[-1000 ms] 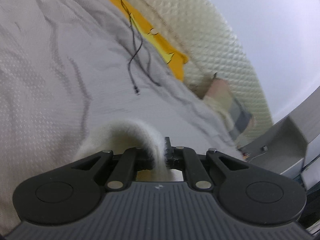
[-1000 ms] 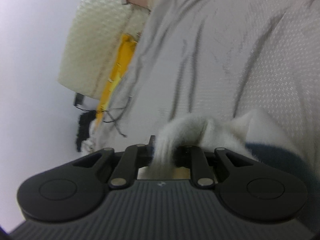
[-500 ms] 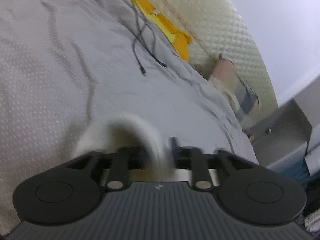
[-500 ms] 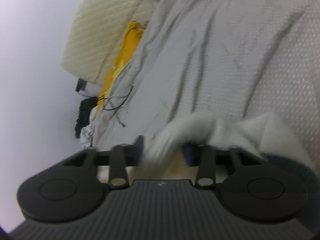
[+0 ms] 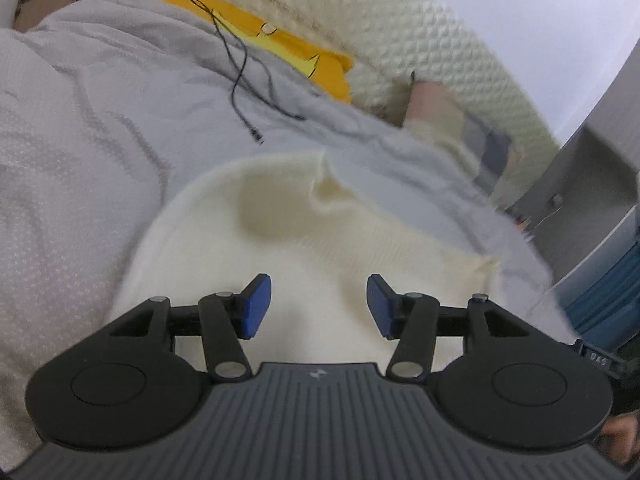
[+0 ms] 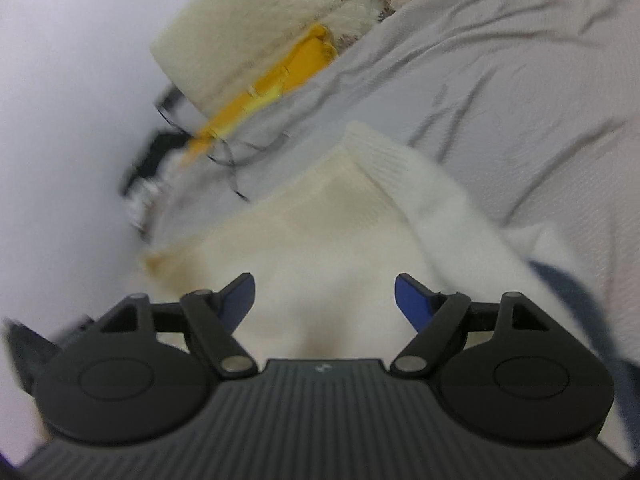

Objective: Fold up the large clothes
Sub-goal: 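Lower the hem onto the folded sweater and open both tools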

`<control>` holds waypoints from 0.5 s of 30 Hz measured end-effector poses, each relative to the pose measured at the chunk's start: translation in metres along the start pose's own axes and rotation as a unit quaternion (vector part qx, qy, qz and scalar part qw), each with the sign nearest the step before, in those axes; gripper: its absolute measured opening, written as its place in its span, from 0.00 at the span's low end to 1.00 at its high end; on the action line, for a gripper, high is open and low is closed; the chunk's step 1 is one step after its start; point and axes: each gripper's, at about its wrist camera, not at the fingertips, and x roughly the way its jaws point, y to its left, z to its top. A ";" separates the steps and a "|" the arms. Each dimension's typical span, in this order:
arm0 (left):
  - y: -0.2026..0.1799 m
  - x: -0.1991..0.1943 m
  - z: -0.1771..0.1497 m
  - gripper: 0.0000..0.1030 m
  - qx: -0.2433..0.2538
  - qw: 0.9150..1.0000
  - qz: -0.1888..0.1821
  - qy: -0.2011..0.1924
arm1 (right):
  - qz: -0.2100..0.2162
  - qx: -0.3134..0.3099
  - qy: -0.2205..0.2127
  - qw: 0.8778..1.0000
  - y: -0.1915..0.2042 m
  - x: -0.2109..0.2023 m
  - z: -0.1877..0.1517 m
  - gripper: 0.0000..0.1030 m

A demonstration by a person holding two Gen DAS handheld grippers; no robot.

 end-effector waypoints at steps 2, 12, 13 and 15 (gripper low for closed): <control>-0.001 0.007 -0.003 0.57 0.008 0.999 0.029 0.011 | -0.044 -0.022 0.011 0.999 -0.002 0.004 -0.002 0.68; 0.011 0.024 0.002 0.57 0.031 0.993 0.110 -0.007 | -0.167 -0.053 -0.017 0.984 -0.021 0.010 0.013 0.41; 0.012 0.025 0.002 0.57 0.031 0.993 0.115 -0.008 | -0.165 -0.045 -0.015 0.985 -0.026 0.013 0.014 0.41; 0.017 0.030 0.003 0.56 0.025 0.992 0.120 -0.004 | -0.169 -0.051 -0.010 0.984 -0.030 0.023 0.013 0.41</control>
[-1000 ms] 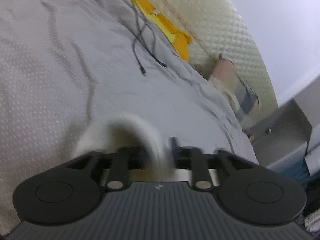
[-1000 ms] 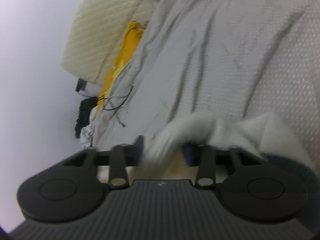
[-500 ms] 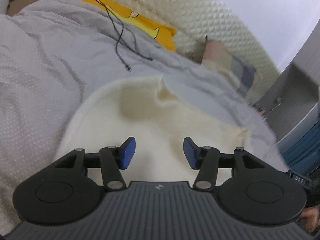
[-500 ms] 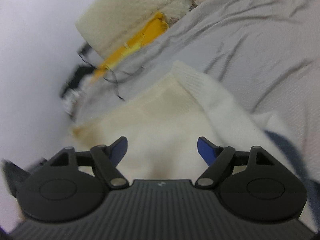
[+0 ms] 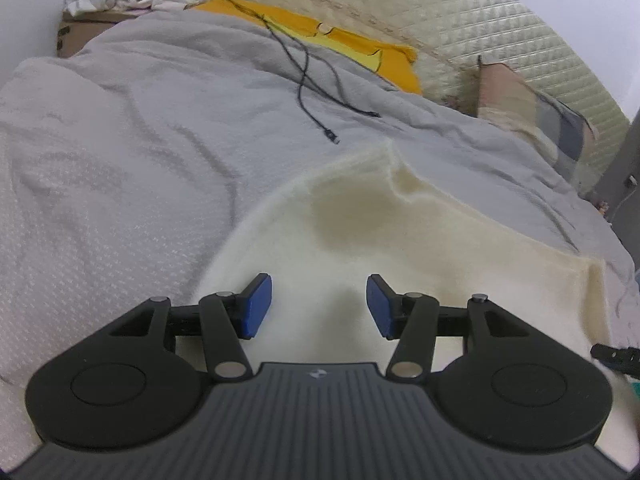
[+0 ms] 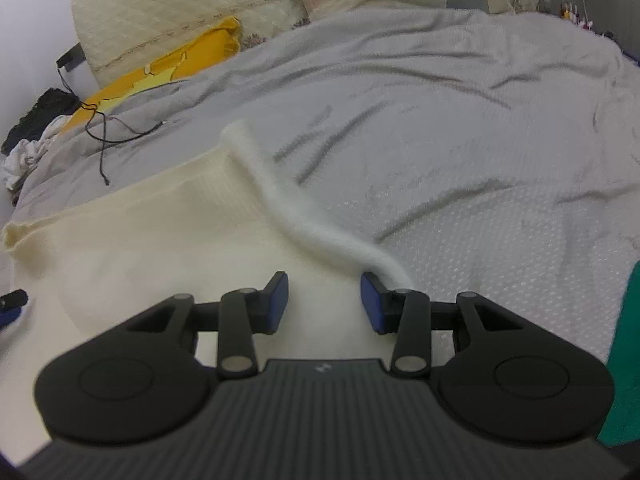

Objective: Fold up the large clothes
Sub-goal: 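Lower the hem onto the folded sweater and open both tools, then move both open tools over the folded white sweater edge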

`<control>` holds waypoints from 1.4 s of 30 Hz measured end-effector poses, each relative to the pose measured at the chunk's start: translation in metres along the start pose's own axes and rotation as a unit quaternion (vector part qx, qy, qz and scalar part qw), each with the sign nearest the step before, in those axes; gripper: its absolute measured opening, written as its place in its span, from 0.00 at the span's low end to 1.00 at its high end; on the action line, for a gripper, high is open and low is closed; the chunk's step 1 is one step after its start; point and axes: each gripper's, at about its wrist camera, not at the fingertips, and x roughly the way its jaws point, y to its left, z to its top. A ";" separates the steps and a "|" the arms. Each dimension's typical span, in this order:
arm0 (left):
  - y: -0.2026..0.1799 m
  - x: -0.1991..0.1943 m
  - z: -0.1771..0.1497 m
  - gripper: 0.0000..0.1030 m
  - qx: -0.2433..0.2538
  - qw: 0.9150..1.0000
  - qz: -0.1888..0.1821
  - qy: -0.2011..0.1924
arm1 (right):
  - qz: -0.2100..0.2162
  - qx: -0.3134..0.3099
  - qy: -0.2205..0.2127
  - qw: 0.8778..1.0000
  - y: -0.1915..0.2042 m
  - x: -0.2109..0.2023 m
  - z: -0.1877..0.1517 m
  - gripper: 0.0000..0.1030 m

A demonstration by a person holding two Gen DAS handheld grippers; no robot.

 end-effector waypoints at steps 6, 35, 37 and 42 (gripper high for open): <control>0.000 0.015 -0.001 0.56 0.008 1.000 0.013 0.022 | -0.002 -0.004 0.002 1.000 0.001 0.019 -0.001 0.41; -0.072 -0.146 -0.097 0.57 0.114 0.986 -0.121 0.023 | 0.089 -0.072 -0.028 0.993 0.079 -0.132 -0.087 0.43; -0.076 -0.145 -0.108 0.57 0.123 0.985 -0.116 0.033 | 0.079 -0.077 -0.022 0.994 0.084 -0.129 -0.099 0.43; -0.079 -0.129 -0.125 0.57 0.134 0.985 -0.089 0.055 | 0.071 -0.076 -0.006 0.995 0.087 -0.113 -0.107 0.43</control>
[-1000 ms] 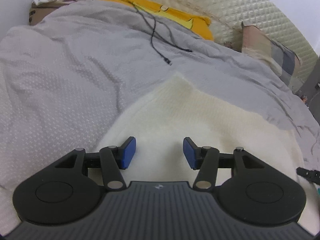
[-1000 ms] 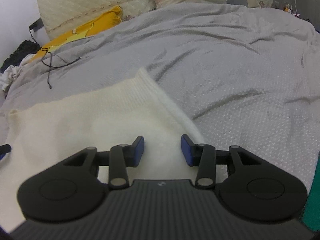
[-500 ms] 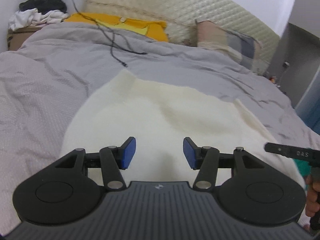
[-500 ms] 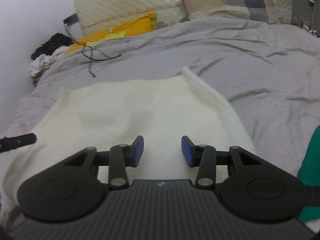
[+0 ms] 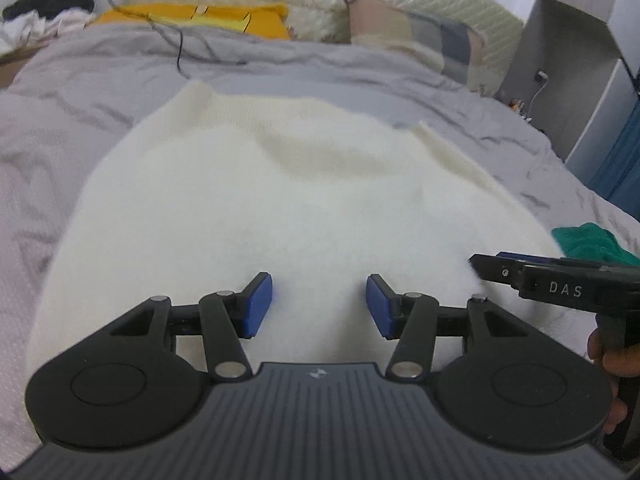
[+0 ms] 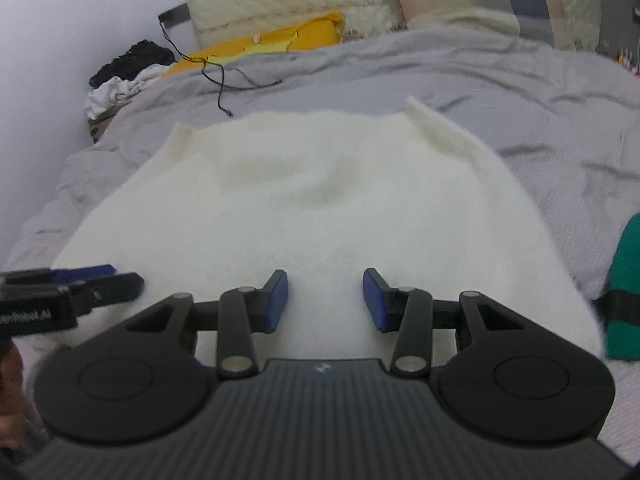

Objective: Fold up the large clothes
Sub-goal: 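Move both open tools over the folded white sweater edge, then grasp the sweater edge with both tools and lift it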

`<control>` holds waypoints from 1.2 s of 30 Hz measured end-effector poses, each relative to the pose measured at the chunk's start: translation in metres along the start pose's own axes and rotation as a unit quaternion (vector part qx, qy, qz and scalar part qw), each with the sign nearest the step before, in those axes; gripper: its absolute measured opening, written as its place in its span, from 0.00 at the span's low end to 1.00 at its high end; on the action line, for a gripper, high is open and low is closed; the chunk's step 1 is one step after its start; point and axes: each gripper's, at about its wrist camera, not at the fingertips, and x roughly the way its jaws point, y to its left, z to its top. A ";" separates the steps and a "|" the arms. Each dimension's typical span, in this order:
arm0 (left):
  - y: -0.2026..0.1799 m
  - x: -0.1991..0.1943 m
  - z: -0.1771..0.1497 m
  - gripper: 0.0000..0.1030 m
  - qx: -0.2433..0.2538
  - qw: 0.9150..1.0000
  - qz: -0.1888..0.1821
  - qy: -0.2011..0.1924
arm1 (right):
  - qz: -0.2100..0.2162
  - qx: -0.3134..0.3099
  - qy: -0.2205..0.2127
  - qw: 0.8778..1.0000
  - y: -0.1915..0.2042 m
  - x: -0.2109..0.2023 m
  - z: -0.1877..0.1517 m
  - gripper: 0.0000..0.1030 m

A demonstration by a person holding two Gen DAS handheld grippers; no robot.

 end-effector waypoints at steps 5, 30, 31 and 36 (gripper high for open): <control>0.002 0.011 -0.003 0.57 -0.007 1.000 0.005 0.016 | 0.008 0.018 0.000 1.000 -0.005 0.004 -0.004 0.43; 0.054 -0.043 -0.018 0.87 -0.238 0.967 -0.092 0.019 | 0.108 0.447 0.031 0.887 -0.090 -0.006 -0.060 0.88; 0.052 -0.043 -0.017 0.88 -0.233 0.968 -0.095 0.021 | 0.115 0.450 0.027 0.885 -0.090 -0.005 -0.058 0.89; 0.043 -0.042 -0.014 0.90 -0.208 0.969 -0.130 0.025 | 0.174 0.469 -0.019 0.866 -0.091 -0.014 -0.050 0.89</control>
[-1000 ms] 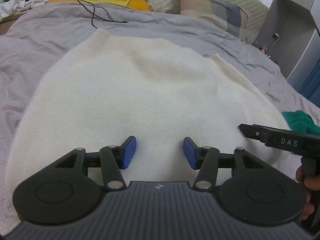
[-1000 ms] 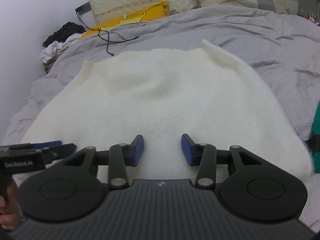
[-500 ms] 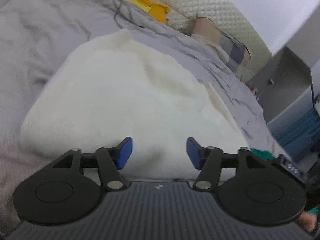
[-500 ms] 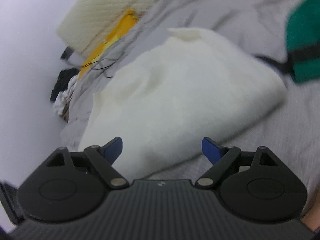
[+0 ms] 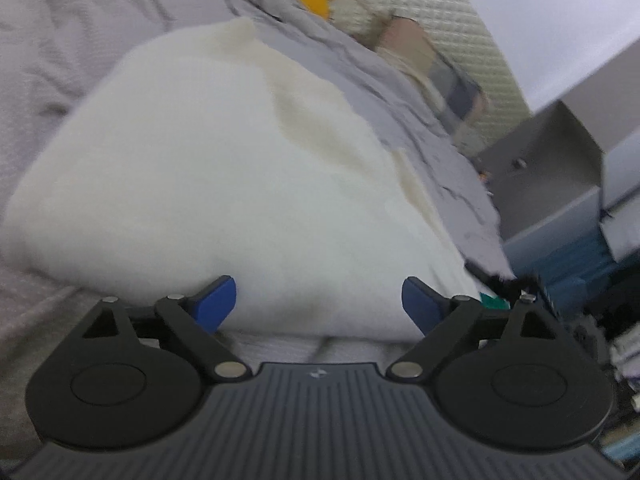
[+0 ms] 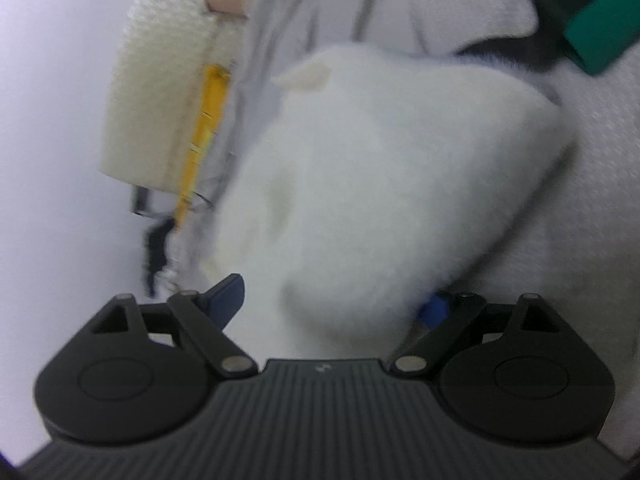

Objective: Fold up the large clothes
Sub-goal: 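Grasp the sweater edge with both tools and lift it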

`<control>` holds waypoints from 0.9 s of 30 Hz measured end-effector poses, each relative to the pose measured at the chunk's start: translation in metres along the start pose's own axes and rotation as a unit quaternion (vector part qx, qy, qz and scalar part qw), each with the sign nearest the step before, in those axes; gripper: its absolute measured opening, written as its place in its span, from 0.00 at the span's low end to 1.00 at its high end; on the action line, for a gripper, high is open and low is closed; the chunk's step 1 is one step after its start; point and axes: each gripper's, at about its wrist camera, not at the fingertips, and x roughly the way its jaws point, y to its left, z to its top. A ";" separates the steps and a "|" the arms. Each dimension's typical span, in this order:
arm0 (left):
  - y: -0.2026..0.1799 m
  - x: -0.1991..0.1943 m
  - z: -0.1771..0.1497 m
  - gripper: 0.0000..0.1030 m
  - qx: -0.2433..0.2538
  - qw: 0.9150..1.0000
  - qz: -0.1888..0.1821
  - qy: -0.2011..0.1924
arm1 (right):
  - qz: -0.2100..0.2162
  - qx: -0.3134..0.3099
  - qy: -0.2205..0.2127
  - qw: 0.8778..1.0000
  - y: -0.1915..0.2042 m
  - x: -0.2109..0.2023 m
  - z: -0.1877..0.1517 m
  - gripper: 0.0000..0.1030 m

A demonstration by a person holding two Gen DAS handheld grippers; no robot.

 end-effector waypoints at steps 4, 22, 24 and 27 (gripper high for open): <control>-0.003 0.007 -0.001 0.91 -0.018 0.996 -0.081 0.038 | 0.064 0.008 -0.011 0.998 0.006 -0.008 0.005 0.89; 0.080 0.010 -0.006 0.90 -0.278 0.960 -0.009 -0.043 | 0.084 0.070 -0.040 0.993 -0.011 -0.018 0.008 0.89; 0.081 0.008 -0.005 0.89 -0.279 0.959 0.010 -0.050 | 0.062 0.070 -0.041 0.995 -0.014 -0.016 0.006 0.89; 0.079 0.008 0.001 0.79 -0.267 0.961 0.040 -0.054 | 0.034 0.067 -0.043 0.996 -0.018 -0.011 0.005 0.88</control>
